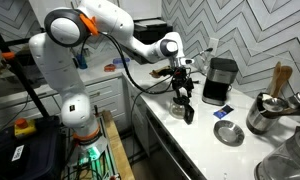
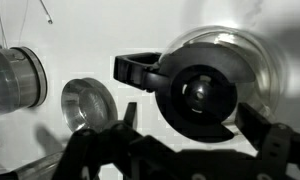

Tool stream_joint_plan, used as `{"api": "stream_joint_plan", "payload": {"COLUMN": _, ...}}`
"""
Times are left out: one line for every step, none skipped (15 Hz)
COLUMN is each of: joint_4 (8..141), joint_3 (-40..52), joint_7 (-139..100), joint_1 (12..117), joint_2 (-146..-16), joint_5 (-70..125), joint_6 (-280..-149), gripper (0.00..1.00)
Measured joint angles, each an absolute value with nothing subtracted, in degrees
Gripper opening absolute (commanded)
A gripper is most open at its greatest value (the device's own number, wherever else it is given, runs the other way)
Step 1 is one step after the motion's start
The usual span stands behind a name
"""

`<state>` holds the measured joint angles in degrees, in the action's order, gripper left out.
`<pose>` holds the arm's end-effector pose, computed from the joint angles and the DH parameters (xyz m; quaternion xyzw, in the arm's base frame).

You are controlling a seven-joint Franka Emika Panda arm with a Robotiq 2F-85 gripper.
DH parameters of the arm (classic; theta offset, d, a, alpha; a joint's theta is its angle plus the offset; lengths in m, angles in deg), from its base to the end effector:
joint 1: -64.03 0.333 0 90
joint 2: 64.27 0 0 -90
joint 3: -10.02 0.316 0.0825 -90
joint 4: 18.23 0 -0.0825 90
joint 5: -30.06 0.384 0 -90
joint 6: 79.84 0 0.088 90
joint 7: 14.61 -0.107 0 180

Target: Open the black lid of the coffee jar

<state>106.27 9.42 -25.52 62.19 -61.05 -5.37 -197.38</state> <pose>0.5199 -0.0536 0.4203 0.9631 0.0377 -0.0114 0.2664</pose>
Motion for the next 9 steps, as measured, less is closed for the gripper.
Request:
{"api": "stream_joint_plan", "payload": {"joint_4": 106.3, "joint_3": 9.4, "joint_7": -25.5, "joint_1": 62.1, "joint_2": -61.1, "joint_5": -5.4, "joint_6": -197.4, "gripper": 1.0}}
{"api": "stream_joint_plan", "payload": {"joint_4": 106.3, "joint_3": 9.4, "joint_7": -25.5, "joint_1": 62.1, "joint_2": -61.2, "joint_5": -5.4, "joint_6": -197.4, "gripper": 1.0}}
{"api": "stream_joint_plan", "payload": {"joint_4": 106.3, "joint_3": 9.4, "joint_7": -25.6, "joint_1": 62.0, "joint_2": -61.3, "joint_5": -5.4, "joint_6": -197.4, "gripper": 1.0}}
{"api": "stream_joint_plan", "payload": {"joint_4": 106.3, "joint_3": 9.4, "joint_7": -25.6, "joint_1": 62.0, "joint_2": -61.5, "joint_5": -5.4, "joint_6": -197.4, "gripper": 1.0}}
{"api": "stream_joint_plan", "payload": {"joint_4": 106.3, "joint_3": 9.4, "joint_7": -25.6, "joint_1": 61.9, "joint_2": -61.5, "joint_5": -5.4, "joint_6": -197.4, "gripper": 1.0}}
{"api": "stream_joint_plan", "payload": {"joint_4": 106.2, "joint_3": 9.4, "joint_7": -25.6, "joint_1": 61.8, "joint_2": -61.6, "joint_5": -5.4, "joint_6": -197.3, "gripper": 1.0}}
{"api": "stream_joint_plan", "payload": {"joint_4": 106.2, "joint_3": 9.4, "joint_7": -25.6, "joint_1": 61.8, "joint_2": -61.6, "joint_5": -5.4, "joint_6": -197.3, "gripper": 1.0}}
{"api": "stream_joint_plan", "payload": {"joint_4": 106.2, "joint_3": 9.4, "joint_7": -25.7, "joint_1": 61.8, "joint_2": -61.6, "joint_5": -5.5, "joint_6": -197.3, "gripper": 1.0}}
{"api": "stream_joint_plan", "payload": {"joint_4": 106.1, "joint_3": 9.4, "joint_7": -25.8, "joint_1": 61.8, "joint_2": -61.6, "joint_5": -5.6, "joint_6": -197.3, "gripper": 1.0}}
